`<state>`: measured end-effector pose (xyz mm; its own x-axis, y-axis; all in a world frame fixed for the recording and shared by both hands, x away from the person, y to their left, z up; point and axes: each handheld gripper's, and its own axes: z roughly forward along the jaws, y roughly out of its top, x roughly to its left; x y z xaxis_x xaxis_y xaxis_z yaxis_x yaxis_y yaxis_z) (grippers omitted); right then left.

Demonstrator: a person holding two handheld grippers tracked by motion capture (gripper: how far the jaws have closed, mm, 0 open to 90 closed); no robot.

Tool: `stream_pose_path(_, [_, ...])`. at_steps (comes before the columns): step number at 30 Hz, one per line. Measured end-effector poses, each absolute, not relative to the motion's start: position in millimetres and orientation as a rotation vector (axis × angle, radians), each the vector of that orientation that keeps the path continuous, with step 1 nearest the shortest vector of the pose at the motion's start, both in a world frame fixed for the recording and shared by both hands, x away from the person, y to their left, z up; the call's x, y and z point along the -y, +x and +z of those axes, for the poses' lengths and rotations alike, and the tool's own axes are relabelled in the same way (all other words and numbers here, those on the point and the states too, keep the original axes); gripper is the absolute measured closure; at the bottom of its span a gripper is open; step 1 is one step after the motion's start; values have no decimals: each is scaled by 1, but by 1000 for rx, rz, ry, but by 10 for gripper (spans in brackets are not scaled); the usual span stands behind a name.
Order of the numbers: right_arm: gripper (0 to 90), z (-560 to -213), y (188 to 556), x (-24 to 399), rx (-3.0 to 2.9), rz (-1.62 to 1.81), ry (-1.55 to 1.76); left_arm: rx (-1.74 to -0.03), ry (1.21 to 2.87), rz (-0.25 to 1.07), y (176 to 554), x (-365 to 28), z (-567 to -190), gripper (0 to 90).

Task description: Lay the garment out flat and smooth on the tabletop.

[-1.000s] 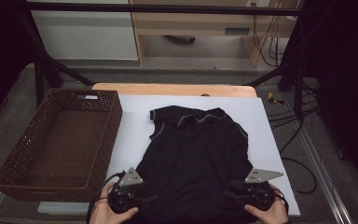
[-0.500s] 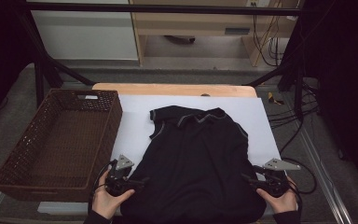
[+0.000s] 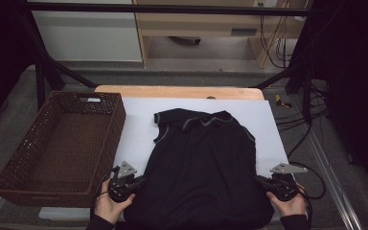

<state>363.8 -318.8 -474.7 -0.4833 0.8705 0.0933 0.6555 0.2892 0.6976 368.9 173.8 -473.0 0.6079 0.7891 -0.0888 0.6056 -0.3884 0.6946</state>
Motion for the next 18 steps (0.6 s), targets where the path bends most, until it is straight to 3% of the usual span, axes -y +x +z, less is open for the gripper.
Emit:
stream_pose_path(8, [852,-457,338,350,-2253,921,1423,-986,2175,372,340,-182,-451,830])
stream_pose_path(9, [838,-456,336,351,-2262,941,1418,-995,2159,373,341,-180,-449,794])
stream_pose_path(11, [749,-453,336,349,-2273,969,1378,-1006,2121,363,347,-175,-443,606])
stream_pose_path(13, [626,-453,340,345,-2258,986,1355,-1010,2097,385,354,-170,-439,570])
stream_pose_path(18, [476,-454,363,337,-2183,1062,1312,-1078,1995,417,394,-165,-437,407])
